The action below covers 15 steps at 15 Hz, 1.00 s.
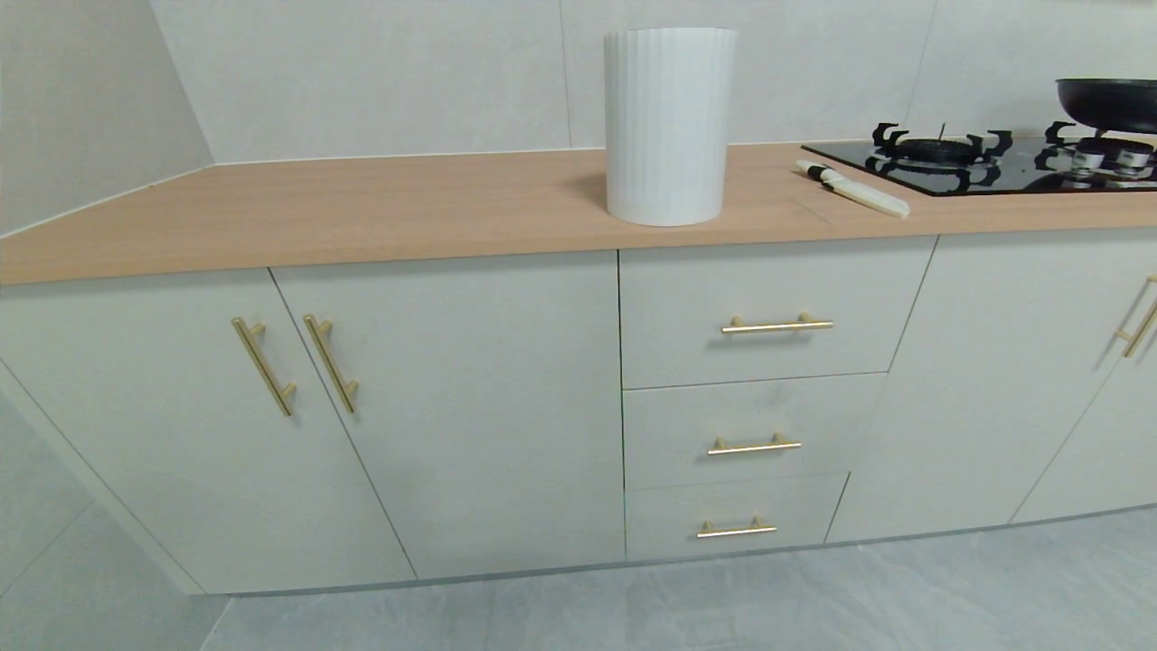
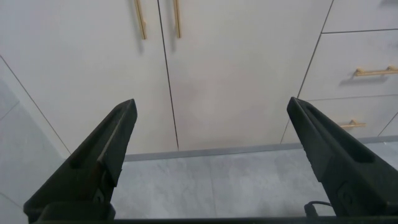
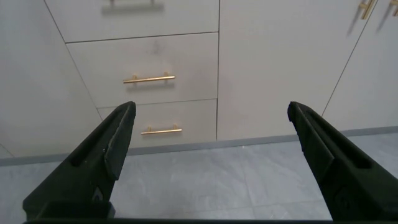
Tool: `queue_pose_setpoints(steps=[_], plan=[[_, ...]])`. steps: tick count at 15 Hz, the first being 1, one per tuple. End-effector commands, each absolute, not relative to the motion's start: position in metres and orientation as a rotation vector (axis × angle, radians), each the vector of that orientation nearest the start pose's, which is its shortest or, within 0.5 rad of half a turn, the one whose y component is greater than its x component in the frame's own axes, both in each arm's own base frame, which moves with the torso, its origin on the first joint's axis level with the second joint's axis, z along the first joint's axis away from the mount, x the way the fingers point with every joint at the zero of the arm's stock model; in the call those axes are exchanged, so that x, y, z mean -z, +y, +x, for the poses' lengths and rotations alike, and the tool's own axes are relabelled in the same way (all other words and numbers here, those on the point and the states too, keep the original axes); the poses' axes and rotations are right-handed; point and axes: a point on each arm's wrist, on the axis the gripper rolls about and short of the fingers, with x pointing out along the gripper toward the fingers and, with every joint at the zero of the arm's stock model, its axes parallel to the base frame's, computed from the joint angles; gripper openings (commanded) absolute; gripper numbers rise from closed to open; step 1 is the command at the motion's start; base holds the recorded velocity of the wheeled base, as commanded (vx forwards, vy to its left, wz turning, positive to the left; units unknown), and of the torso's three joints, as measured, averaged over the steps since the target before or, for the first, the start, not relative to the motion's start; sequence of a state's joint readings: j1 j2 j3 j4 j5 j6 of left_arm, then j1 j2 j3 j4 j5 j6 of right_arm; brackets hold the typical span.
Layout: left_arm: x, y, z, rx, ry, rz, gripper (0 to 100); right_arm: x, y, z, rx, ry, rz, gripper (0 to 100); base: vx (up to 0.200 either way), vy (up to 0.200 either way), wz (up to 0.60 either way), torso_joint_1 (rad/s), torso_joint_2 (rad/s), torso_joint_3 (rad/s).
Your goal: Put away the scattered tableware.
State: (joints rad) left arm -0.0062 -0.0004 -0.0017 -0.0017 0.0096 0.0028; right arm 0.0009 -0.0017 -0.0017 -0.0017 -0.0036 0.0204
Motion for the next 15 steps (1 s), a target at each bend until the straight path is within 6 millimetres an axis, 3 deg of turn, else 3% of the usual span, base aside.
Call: queue_pose_setpoints(steps=[1,2,12,15], plan=[[-0.0761,0.0004,-0.0229,-0.005,-0.003,0.002,100,-0.0761,-0.0001,-0.0229,0.001,-0.003,0.023,100,0.0,0.0,0.6,0.002,0.0,0.002],[-0.0761,0.0004,-0.0229,-0.005,-0.003,0.002,100,-0.0761,-0.0001,-0.0229,0.001,-0.003,0.023,100,0.0,0.0,0.6,0.007,0.0,0.002],[-0.0762,0.0004,-0.0229,-0.005,-0.005,-0.002,100,-0.0762,-0.0001,-0.0229,0.003,-0.005,0.025,100,0.0,0.0,0.0,0.0,0.0,0.0],[-0.0761,0.0004,-0.0229,-0.005,-0.003,-0.002,100,-0.0762,-0.0001,-0.0229,0.003,-0.005,0.025,100,0.2,0.0,0.0,0.002,0.0,0.005]])
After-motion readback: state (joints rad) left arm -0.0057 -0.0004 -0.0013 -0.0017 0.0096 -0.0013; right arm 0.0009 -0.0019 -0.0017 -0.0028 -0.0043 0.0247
